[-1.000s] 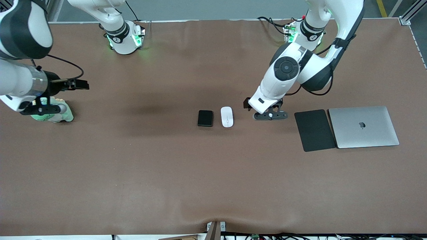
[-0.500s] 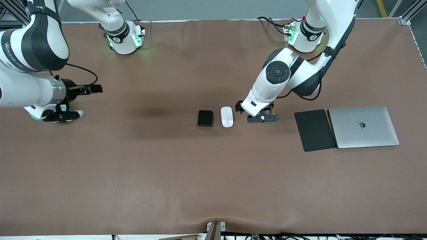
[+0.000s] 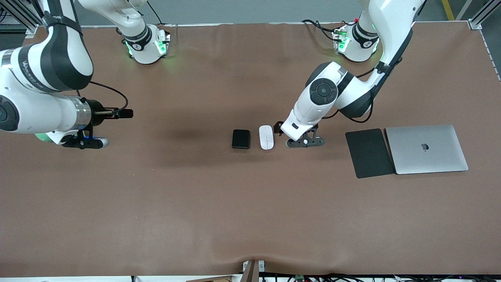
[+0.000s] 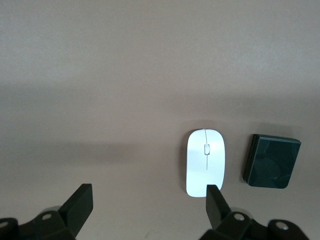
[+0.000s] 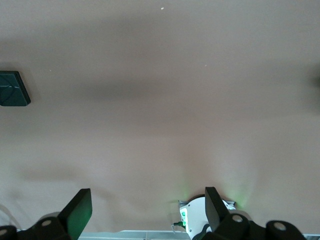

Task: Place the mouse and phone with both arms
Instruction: 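Lower the left gripper over the mouse while the right gripper reaches the phone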

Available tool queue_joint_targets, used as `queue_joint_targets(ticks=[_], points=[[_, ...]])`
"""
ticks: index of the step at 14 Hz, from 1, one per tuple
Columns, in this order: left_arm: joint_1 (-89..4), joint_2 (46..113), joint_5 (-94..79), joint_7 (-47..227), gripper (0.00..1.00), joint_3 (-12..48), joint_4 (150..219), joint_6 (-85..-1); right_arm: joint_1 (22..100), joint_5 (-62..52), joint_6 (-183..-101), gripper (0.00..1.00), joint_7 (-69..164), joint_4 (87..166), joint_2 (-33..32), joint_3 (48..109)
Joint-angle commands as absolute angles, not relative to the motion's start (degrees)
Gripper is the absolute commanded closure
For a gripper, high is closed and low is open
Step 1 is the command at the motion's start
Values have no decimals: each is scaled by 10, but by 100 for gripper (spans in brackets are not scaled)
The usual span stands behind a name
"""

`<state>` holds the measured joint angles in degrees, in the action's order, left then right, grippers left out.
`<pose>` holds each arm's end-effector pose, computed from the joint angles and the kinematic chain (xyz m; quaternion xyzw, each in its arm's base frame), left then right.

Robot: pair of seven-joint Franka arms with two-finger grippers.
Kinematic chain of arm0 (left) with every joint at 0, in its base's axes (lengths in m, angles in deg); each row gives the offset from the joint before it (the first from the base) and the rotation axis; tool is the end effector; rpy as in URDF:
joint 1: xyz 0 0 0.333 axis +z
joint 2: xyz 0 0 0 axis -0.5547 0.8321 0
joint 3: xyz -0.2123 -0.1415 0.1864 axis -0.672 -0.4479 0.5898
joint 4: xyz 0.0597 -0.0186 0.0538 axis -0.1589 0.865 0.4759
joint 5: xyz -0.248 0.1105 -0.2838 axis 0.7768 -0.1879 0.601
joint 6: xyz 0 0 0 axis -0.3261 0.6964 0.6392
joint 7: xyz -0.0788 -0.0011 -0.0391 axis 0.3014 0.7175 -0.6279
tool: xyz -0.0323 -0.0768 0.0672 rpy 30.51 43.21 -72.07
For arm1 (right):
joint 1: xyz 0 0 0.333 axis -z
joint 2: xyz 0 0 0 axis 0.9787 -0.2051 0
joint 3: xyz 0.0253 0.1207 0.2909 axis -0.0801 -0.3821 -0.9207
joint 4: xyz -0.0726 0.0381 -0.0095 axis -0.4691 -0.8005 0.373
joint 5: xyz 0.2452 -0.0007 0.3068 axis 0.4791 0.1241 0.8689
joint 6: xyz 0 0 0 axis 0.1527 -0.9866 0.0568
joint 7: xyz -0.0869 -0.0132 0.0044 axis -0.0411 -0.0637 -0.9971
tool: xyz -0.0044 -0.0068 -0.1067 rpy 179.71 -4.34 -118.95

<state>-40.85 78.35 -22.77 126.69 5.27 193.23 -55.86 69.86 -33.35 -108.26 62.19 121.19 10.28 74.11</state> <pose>0.5104 -0.3689 0.3109 0.9974 0.0305 -0.0363 0.0547 0.5708 0.0901 0.4623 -0.9738 0.0297 0.2211 0.0436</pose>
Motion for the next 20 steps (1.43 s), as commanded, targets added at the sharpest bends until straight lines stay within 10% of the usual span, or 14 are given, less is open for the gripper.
queue_joint_targets(ticks=[1, 20], points=[[-412, 800, -246, 1284, 0, 52, 1918, -567, 691, -325, -1091, 0, 635, 1209, 94, 743], [-429, 842, -274, 1314, 0, 53, 1888, -567, 544, -296, -1314, 0, 794, 1310, 57, 743]])
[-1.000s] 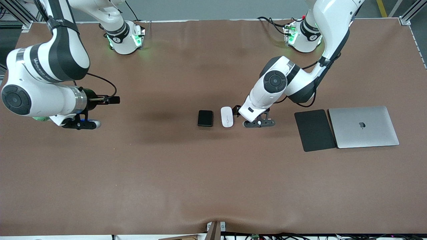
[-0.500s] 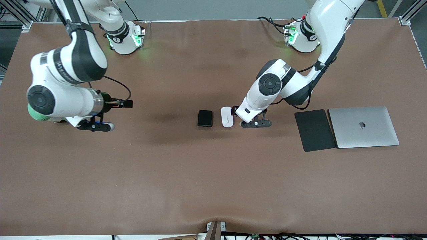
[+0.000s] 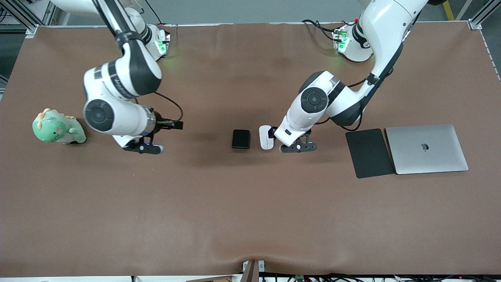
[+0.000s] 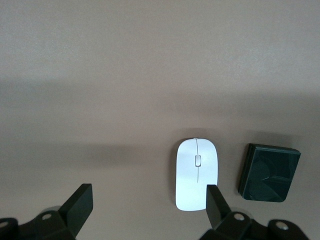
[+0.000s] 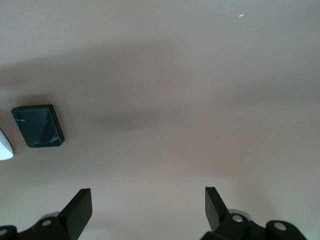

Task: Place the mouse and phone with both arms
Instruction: 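Lower the left gripper over the mouse while the right gripper reaches the phone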

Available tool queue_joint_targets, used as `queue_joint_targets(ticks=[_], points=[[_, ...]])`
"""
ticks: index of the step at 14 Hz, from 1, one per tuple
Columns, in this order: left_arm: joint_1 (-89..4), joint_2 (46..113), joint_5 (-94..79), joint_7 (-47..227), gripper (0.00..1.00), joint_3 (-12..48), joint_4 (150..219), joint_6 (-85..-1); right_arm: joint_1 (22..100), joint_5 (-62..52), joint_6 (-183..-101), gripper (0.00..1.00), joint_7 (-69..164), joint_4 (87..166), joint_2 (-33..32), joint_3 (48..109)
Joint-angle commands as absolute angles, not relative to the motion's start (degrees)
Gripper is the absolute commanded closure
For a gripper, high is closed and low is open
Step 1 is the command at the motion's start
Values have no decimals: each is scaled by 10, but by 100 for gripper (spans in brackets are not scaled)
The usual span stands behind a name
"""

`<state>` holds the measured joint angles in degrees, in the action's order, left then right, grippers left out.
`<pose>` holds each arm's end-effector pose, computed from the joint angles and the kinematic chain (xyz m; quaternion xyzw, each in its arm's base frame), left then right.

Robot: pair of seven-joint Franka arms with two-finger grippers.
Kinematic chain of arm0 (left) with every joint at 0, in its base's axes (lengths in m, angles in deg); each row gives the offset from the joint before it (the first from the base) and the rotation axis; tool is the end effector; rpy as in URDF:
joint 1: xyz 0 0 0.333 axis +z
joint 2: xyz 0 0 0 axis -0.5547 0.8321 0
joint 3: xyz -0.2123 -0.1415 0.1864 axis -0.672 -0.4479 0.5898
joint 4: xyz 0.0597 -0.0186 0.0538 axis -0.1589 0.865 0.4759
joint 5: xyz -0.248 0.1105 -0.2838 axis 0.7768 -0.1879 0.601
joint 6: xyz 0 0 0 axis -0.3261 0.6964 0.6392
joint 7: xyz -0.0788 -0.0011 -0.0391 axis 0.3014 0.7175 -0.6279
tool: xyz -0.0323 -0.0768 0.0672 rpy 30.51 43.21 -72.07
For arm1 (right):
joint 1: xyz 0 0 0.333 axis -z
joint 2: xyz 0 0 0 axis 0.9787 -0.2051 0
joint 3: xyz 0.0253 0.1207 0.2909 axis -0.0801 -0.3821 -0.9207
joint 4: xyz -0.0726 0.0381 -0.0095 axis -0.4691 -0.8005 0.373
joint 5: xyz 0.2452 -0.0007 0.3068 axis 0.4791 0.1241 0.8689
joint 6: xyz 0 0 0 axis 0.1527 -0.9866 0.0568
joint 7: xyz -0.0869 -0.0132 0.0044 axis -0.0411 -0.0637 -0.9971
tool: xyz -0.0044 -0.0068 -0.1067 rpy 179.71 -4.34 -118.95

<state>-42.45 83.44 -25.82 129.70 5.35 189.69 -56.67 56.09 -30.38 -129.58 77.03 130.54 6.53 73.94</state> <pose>0.5177 -0.3875 0.2881 0.9972 0.0348 -0.0381 0.0544 0.5527 0.2314 0.3705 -0.9830 0.0696 0.1670 0.0320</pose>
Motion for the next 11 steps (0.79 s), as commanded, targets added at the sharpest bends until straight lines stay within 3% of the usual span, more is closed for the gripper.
queue_joint_targets(ticks=[1, 11], points=[[-429, 842, -274, 1314, 0, 53, 1888, -567, 543, -296, -1317, 0, 794, 1310, 54, 743], [-441, 848, -274, 1331, 0, 54, 1888, -568, 460, -233, -1457, 0, 859, 1309, -18, 743]])
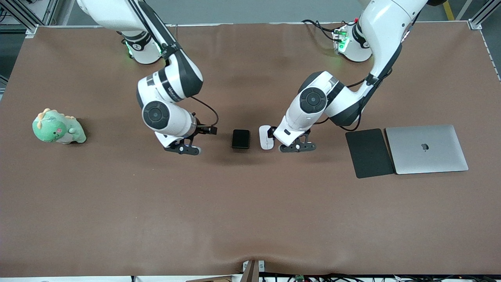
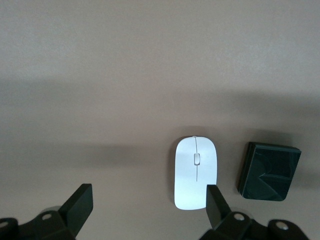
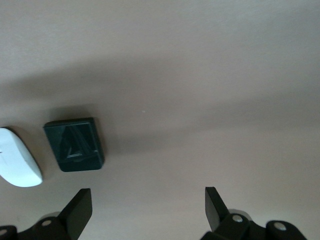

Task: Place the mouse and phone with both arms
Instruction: 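Grasp the mouse with the left gripper while the right gripper descends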

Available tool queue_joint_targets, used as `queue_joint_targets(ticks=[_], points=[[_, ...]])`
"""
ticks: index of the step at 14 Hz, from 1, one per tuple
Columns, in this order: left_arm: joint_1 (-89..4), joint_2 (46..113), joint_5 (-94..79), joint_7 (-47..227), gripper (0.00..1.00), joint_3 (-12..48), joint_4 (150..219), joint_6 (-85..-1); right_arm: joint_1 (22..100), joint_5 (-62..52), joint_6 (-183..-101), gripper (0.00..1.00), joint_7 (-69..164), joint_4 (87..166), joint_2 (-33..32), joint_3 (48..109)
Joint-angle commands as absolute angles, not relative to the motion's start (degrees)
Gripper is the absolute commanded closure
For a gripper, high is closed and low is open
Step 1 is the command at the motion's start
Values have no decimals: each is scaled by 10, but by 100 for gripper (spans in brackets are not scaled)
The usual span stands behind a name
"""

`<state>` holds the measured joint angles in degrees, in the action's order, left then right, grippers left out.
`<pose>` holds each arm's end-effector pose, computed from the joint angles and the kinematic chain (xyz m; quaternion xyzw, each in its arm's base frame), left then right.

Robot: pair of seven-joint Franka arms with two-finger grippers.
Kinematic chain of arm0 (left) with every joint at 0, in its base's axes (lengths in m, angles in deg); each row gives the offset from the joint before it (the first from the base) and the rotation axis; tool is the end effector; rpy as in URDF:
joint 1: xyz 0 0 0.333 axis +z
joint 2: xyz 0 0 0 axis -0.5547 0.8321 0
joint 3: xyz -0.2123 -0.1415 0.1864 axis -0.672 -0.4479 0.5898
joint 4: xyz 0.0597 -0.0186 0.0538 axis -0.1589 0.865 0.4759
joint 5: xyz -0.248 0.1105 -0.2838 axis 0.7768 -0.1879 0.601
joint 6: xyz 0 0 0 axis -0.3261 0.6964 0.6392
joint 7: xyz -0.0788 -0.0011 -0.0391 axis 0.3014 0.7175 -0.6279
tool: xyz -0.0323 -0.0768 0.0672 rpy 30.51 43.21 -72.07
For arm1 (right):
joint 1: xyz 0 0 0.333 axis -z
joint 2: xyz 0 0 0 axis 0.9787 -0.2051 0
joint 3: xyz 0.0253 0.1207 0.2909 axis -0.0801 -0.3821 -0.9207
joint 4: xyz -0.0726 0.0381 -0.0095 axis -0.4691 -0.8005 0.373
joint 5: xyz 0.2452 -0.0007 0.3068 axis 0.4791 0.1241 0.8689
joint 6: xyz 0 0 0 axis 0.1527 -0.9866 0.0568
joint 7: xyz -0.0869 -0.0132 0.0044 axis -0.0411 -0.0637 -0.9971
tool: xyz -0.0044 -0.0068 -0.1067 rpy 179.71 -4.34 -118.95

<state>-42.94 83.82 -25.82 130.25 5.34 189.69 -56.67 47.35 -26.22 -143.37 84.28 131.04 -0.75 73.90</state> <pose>0.5140 -0.3919 0.2843 0.9971 0.0355 -0.0419 0.0535 0.5365 0.3255 0.3037 -0.9850 0.0926 0.1356 0.0531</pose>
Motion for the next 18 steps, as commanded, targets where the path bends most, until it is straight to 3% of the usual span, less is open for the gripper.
queue_joint_targets(ticks=[1, 9, 14, 18], points=[[-442, 852, -275, 1335, 0, 54, 1888, -568, 450, -219, -1474, 0, 863, 1308, -27, 743], [-479, 907, -320, 1418, 0, 56, 1891, -652, 389, -201, -1621, 0, 916, 1306, -110, 743], [-486, 941, -387, 1475, 0, 56, 1889, -670, 390, -200, -1643, 0, 914, 1300, -123, 743], [-499, 957, -394, 1488, 0, 58, 1887, -679, 417, -205, -1568, 0, 877, 1304, -103, 748]])
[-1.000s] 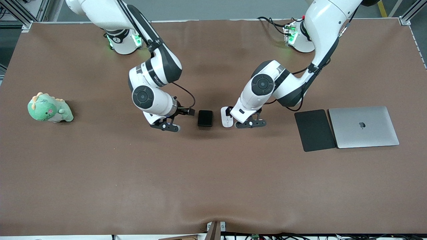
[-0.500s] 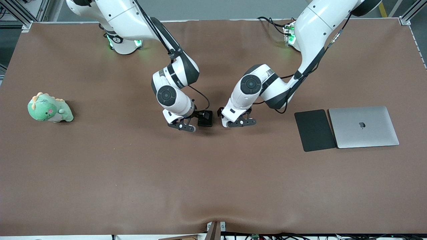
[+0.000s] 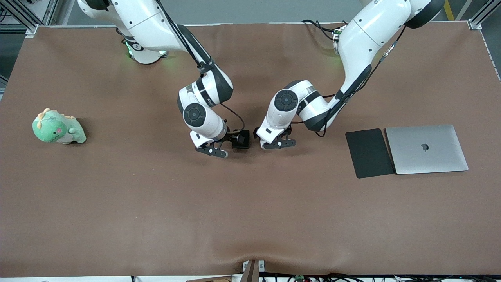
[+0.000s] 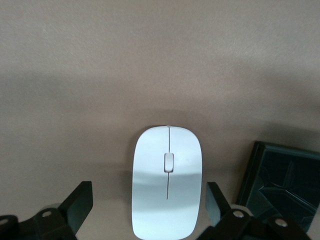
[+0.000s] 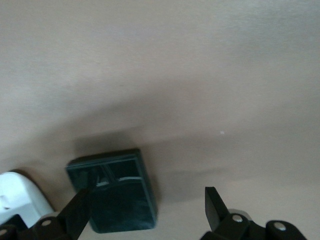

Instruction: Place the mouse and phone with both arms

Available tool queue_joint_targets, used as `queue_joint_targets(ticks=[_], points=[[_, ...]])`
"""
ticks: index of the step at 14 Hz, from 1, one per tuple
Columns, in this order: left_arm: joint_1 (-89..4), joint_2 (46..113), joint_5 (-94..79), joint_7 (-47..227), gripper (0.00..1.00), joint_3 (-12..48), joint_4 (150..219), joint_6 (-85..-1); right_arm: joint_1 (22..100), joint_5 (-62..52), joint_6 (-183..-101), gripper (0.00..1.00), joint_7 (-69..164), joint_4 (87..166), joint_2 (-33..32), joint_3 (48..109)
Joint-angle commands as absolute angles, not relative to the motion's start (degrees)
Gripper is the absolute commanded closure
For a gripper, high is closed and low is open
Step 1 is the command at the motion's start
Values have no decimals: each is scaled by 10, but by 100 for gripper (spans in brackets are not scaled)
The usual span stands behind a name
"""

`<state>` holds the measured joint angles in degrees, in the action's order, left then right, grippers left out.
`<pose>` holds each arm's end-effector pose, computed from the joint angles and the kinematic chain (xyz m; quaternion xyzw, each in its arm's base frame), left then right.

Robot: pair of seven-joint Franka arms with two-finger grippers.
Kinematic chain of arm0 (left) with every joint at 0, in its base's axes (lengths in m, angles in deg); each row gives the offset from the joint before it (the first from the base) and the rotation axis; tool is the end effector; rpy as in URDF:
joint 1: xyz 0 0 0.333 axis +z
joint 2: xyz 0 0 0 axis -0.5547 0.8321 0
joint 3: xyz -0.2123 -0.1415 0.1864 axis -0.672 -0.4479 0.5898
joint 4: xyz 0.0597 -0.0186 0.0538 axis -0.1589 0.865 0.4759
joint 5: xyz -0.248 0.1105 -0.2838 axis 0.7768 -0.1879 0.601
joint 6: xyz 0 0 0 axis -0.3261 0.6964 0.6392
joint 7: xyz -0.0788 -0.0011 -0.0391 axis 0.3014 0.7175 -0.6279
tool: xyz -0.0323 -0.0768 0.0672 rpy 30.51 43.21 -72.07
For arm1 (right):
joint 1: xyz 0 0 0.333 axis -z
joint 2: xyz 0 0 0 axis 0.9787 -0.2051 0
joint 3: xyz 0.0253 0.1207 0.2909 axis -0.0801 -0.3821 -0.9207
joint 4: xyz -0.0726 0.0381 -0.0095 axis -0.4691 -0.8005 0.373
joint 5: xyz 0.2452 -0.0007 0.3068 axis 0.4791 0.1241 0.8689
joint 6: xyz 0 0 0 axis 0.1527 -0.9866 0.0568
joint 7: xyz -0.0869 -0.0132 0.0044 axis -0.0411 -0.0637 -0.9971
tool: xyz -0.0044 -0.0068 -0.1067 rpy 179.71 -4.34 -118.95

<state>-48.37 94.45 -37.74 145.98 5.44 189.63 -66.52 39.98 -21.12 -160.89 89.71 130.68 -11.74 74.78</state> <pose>0.4731 -0.4450 0.1936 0.9965 0.0633 -0.0262 0.0477 0.5194 0.3894 0.2056 -0.9827 0.1395 0.0938 0.0774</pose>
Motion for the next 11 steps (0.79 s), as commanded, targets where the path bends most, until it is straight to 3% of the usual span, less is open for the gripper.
queue_joint_targets(ticks=[1, 4, 6, 7, 9, 10, 11], points=[[-503, 960, -396, 1498, 0, 59, 1887, -679, 430, -208, -1543, 0, 864, 1306, -88, 749], [-509, 964, -405, 1505, 0, 63, 1887, -679, 491, -218, -1418, 0, 817, 1307, -40, 762], [-511, 967, -408, 1505, 2, 67, 1887, -679, 501, -234, -1398, 0, 815, 1307, -30, 764], [-511, 969, -413, 1505, 9, 67, 1887, -679, 500, -235, -1402, 0, 815, 1307, -31, 764], [-511, 971, -416, 1506, 31, 67, 1887, -679, 502, -237, -1401, 0, 814, 1307, -33, 764], [-510, 971, -417, 1506, 49, 67, 1887, -679, 502, -243, -1399, 0, 813, 1308, -32, 764], [-510, 971, -416, 1506, 78, 67, 1886, -679, 504, -250, -1397, 0, 813, 1308, -31, 764]])
